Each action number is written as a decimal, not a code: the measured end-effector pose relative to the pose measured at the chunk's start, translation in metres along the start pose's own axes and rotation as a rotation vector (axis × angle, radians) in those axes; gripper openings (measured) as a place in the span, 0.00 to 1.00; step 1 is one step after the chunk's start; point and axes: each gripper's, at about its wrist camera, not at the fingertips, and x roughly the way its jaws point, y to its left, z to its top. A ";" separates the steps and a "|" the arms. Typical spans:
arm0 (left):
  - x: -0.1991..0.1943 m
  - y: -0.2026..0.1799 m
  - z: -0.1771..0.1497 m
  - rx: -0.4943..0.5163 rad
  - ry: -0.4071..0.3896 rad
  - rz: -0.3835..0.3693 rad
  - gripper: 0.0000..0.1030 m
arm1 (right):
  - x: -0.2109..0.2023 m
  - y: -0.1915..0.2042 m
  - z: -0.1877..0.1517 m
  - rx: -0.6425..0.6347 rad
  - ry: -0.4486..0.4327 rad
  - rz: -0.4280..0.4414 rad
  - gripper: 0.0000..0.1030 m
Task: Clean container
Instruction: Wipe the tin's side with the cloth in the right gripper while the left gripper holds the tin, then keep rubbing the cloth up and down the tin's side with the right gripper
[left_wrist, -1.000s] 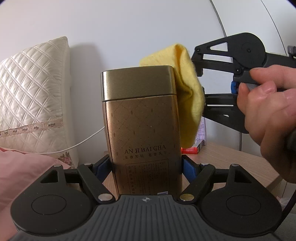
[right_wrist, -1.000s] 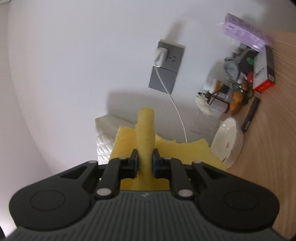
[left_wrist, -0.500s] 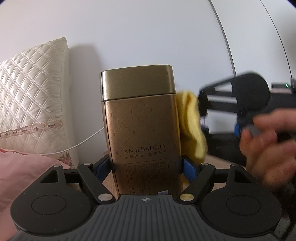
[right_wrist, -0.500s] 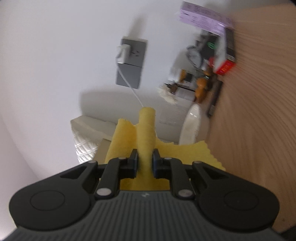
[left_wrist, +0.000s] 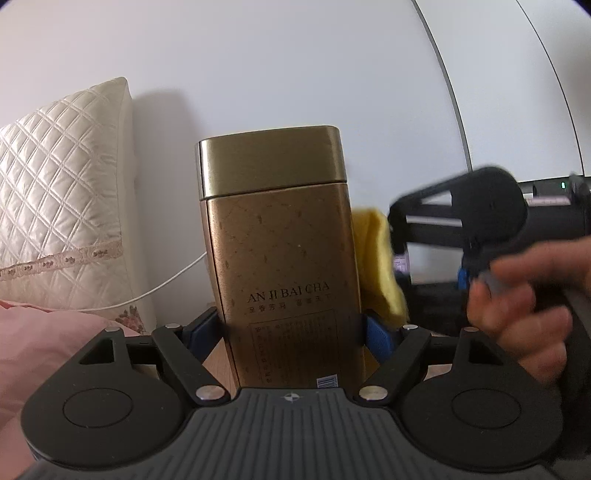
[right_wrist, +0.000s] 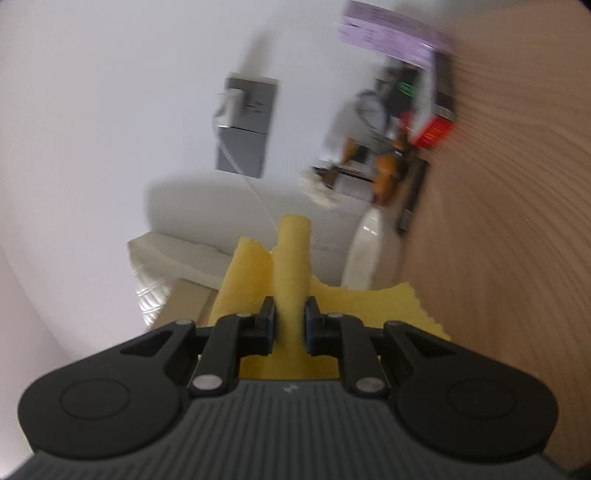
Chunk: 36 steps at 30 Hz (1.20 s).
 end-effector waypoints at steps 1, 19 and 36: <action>0.000 0.000 0.000 -0.001 0.000 0.001 0.80 | 0.000 -0.002 0.000 0.001 0.002 -0.003 0.16; -0.001 0.005 0.000 -0.026 0.025 -0.031 0.80 | -0.015 0.014 -0.014 -0.074 0.001 0.010 0.16; -0.015 0.001 -0.005 -0.019 0.020 -0.051 0.80 | -0.037 0.030 -0.024 -0.108 0.014 0.025 0.16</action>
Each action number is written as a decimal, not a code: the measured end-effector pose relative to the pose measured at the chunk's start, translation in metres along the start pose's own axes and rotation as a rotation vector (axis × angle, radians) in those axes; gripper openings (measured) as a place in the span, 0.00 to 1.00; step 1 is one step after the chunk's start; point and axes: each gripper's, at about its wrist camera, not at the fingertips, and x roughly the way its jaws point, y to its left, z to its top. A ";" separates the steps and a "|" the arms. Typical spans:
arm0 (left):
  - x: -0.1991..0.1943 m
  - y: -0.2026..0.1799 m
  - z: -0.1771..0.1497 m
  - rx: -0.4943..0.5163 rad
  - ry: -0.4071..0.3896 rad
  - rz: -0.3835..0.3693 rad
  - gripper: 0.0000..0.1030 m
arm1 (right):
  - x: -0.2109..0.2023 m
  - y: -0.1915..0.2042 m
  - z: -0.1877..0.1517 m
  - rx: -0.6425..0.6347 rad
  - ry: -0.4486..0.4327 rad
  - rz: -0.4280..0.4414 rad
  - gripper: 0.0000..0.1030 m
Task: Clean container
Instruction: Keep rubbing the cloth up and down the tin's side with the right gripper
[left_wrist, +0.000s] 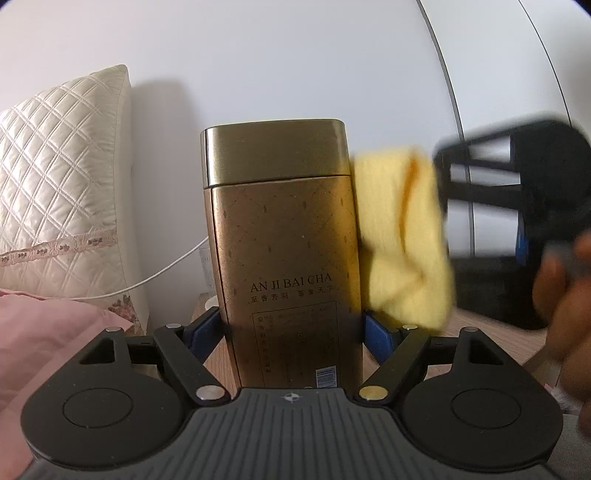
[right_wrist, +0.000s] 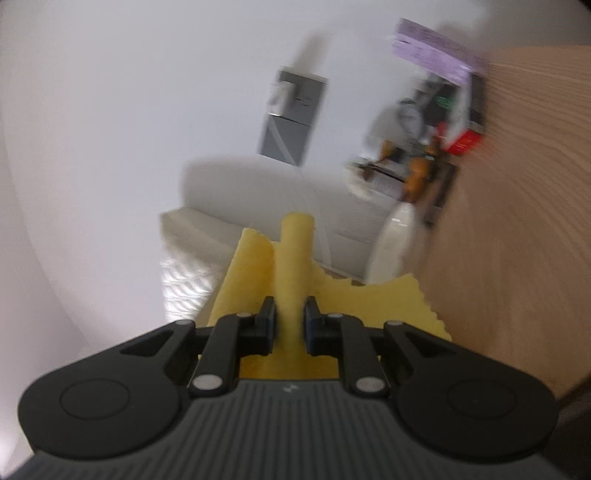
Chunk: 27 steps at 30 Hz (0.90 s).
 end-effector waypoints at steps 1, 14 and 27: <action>0.010 -0.007 0.006 -0.007 0.007 0.027 0.80 | -0.002 -0.006 -0.002 0.014 0.003 -0.013 0.16; 0.012 -0.004 0.008 -0.010 0.008 0.020 0.80 | -0.001 0.008 0.008 0.080 -0.020 0.074 0.16; 0.014 -0.002 0.008 -0.005 0.005 0.015 0.80 | 0.002 -0.035 -0.002 0.110 -0.001 -0.052 0.16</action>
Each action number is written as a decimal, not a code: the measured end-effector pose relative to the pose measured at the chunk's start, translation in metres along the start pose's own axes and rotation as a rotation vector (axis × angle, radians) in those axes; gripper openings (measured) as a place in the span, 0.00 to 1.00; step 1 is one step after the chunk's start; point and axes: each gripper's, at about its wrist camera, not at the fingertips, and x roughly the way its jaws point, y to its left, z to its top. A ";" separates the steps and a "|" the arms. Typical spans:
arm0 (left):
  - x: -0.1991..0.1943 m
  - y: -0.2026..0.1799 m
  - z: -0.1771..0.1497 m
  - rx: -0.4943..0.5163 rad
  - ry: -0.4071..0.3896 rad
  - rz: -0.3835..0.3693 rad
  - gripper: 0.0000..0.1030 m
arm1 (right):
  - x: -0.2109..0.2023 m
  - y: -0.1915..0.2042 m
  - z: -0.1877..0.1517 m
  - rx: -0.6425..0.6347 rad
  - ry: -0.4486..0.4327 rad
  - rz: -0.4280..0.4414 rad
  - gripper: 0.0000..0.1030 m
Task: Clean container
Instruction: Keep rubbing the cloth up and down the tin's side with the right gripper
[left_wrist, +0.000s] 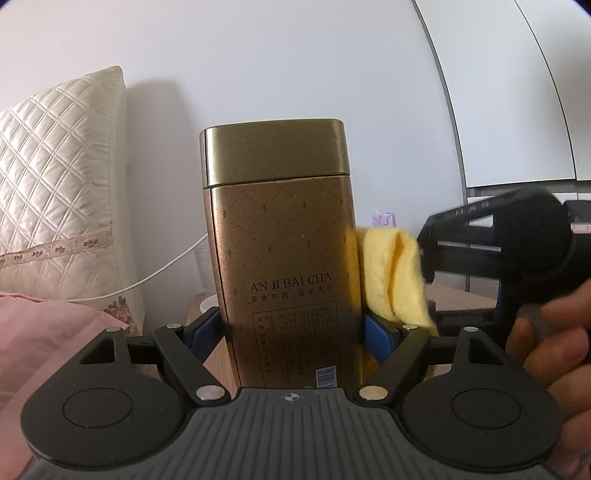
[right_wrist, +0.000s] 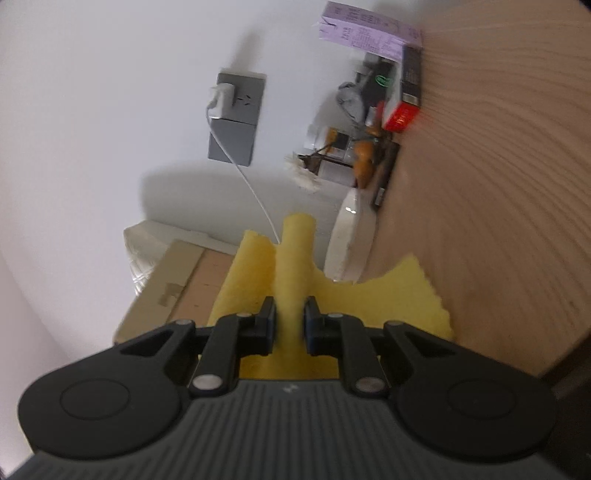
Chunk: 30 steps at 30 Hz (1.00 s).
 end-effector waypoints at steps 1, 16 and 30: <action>0.000 0.000 0.000 0.000 0.001 0.000 0.80 | 0.001 0.001 0.001 0.000 0.000 0.002 0.16; 0.002 -0.002 0.001 0.004 0.003 -0.006 0.80 | 0.026 0.015 0.025 -0.001 -0.025 0.065 0.16; -0.007 0.005 -0.004 0.012 -0.001 -0.032 0.80 | 0.039 0.044 0.041 -0.057 -0.030 0.119 0.16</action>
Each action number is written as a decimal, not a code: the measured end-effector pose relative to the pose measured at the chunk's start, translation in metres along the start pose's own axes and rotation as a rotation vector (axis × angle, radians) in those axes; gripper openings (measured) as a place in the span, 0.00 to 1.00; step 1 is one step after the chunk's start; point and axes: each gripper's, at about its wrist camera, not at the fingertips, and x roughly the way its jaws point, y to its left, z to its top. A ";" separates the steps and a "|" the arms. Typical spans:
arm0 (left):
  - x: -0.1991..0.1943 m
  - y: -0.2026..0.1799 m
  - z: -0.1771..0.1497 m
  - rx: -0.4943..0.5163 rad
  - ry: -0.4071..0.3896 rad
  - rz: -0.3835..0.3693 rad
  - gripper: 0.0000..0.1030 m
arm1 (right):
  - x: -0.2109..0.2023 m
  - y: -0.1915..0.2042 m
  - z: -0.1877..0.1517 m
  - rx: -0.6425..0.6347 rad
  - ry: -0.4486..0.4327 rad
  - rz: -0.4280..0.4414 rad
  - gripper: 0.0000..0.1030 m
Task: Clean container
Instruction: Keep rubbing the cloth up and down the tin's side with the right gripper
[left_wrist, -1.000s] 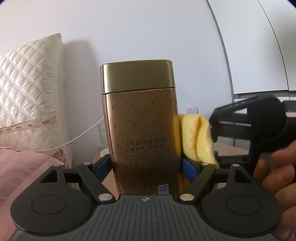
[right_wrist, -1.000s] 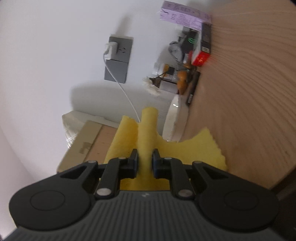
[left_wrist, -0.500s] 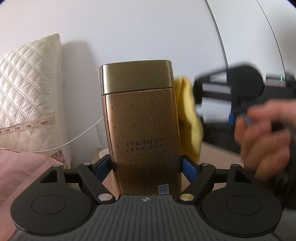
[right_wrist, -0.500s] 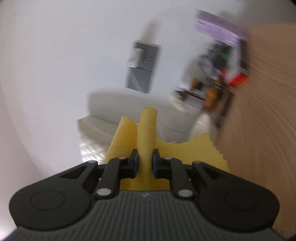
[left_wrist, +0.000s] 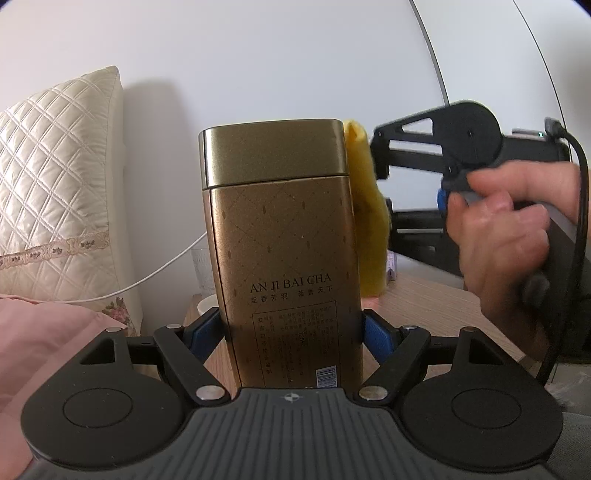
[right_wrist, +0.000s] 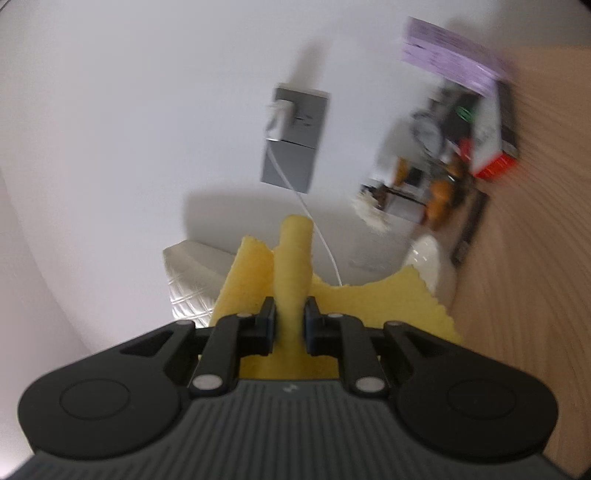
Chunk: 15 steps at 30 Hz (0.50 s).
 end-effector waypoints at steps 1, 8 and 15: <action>0.000 0.000 0.000 0.000 0.000 0.000 0.80 | 0.001 0.002 0.001 -0.014 -0.001 0.002 0.16; -0.002 -0.001 0.000 0.002 0.002 0.002 0.80 | -0.009 -0.043 -0.014 0.109 0.031 -0.088 0.16; -0.002 -0.006 -0.003 0.005 0.001 0.007 0.80 | -0.005 -0.024 -0.006 0.083 0.040 -0.037 0.16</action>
